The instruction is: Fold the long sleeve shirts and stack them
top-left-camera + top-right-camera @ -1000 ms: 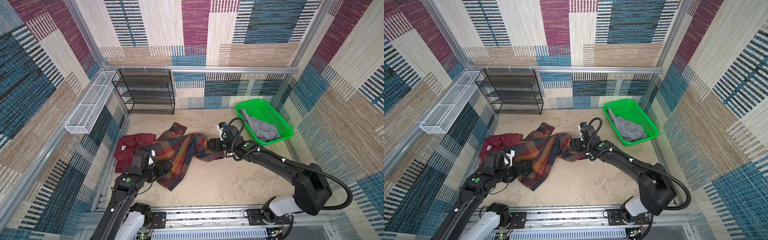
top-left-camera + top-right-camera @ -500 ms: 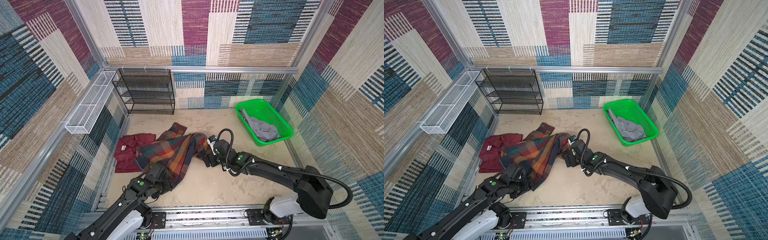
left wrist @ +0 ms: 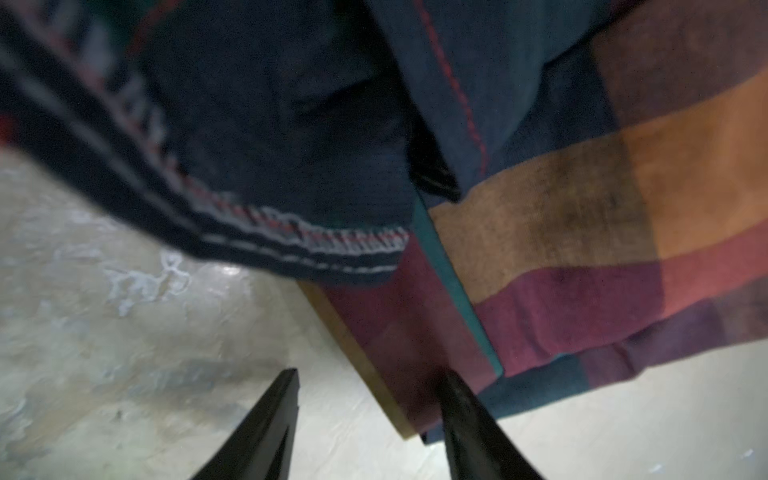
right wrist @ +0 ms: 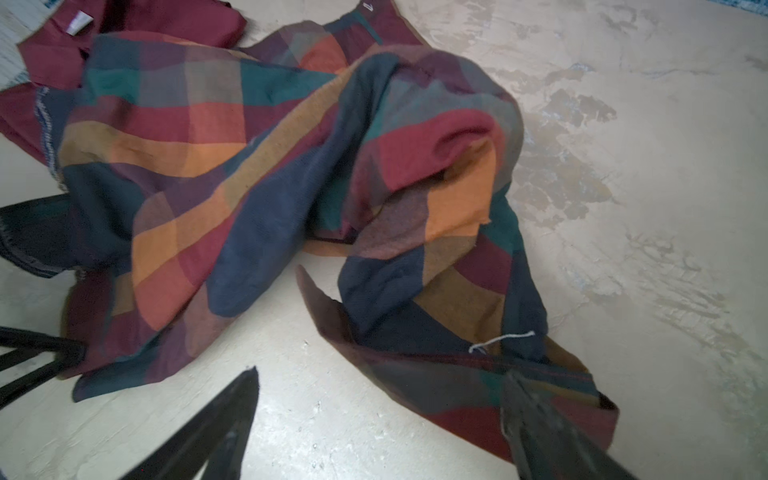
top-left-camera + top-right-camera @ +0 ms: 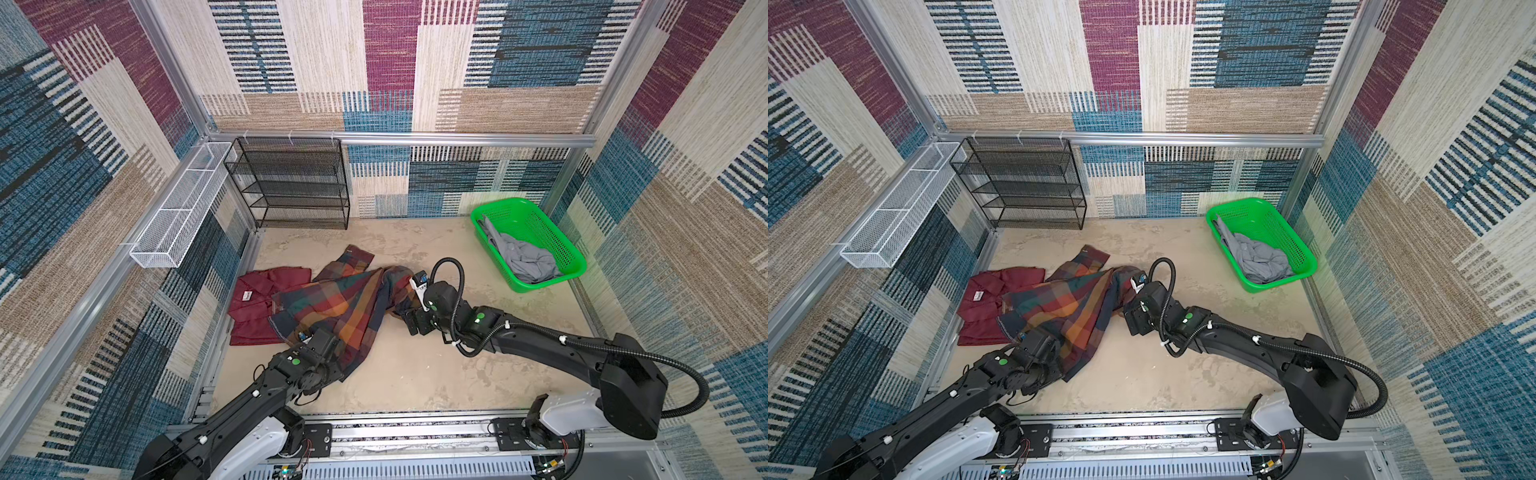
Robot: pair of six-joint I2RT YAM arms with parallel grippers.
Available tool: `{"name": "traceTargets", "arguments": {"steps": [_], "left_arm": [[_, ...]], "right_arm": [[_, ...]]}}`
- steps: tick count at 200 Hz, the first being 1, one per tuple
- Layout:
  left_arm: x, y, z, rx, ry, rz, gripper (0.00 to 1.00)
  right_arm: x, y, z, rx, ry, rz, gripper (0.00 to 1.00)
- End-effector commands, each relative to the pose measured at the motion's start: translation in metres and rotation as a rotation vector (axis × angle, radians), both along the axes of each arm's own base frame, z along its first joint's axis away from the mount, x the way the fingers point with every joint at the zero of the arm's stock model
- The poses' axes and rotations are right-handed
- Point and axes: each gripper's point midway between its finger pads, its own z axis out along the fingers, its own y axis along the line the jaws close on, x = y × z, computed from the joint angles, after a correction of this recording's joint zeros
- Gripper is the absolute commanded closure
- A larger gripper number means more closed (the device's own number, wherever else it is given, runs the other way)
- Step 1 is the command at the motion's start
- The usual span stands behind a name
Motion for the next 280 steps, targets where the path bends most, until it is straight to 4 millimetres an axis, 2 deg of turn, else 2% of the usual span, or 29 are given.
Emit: {"name": "traceTargets", "arguments": {"steps": [1,39,51,77,94,132,153,160,174,188,212,220,227,244,261,280], "left_arm": [[0.018,-0.009,0.006,-0.026,-0.057,0.011,0.52],[0.03,-0.009,0.017,-0.001,-0.095,-0.011,0.82],[0.033,-0.008,0.026,0.007,-0.111,-0.017,1.0],[0.044,-0.012,0.061,-0.021,-0.179,-0.037,1.0],[0.055,-0.016,0.107,-0.055,-0.267,-0.059,1.0],[0.073,-0.028,0.244,-0.107,-0.494,-0.163,1.0],[0.075,-0.036,0.304,-0.136,-0.57,-0.225,1.0],[0.075,-0.035,0.325,-0.139,-0.607,-0.231,1.0],[0.074,-0.03,0.365,-0.128,-0.688,-0.235,1.0],[0.072,-0.022,0.405,-0.101,-0.767,-0.24,1.0],[0.068,-0.02,0.455,-0.099,-0.851,-0.267,1.0],[0.068,-0.024,0.469,-0.12,-0.877,-0.283,1.0],[0.069,-0.031,0.478,-0.149,-0.888,-0.304,1.0],[0.068,-0.054,0.507,-0.257,-0.926,-0.383,1.0],[0.07,-0.08,0.528,-0.37,-0.93,-0.463,1.0],[0.076,-0.1,0.534,-0.45,-0.901,-0.508,1.0]], "right_arm": [[-0.004,0.008,0.017,0.061,-0.024,0.032,0.08],[-0.009,0.005,0.026,0.077,-0.027,0.036,0.08],[-0.012,0.005,0.029,0.085,-0.023,0.044,0.08],[-0.018,0.006,0.04,0.118,-0.021,0.068,0.08],[-0.025,0.01,0.053,0.153,-0.027,0.113,0.07],[-0.046,0.028,0.083,0.228,-0.066,0.277,0.07],[-0.052,0.038,0.105,0.271,-0.125,0.339,0.07],[-0.051,0.039,0.112,0.28,-0.148,0.334,0.07],[-0.035,0.03,0.124,0.275,-0.203,0.236,0.07],[-0.015,0.013,0.119,0.216,-0.233,0.093,0.05],[0.002,0.007,0.081,0.078,-0.185,0.009,0.03],[0.002,0.013,0.074,0.065,-0.168,0.035,0.04],[0.002,0.019,0.076,0.078,-0.173,0.06,0.04],[-0.003,0.029,0.107,0.17,-0.265,0.123,0.02],[-0.013,0.038,0.153,0.27,-0.385,0.216,0.0],[-0.023,0.044,0.195,0.341,-0.487,0.291,0.0]]}}
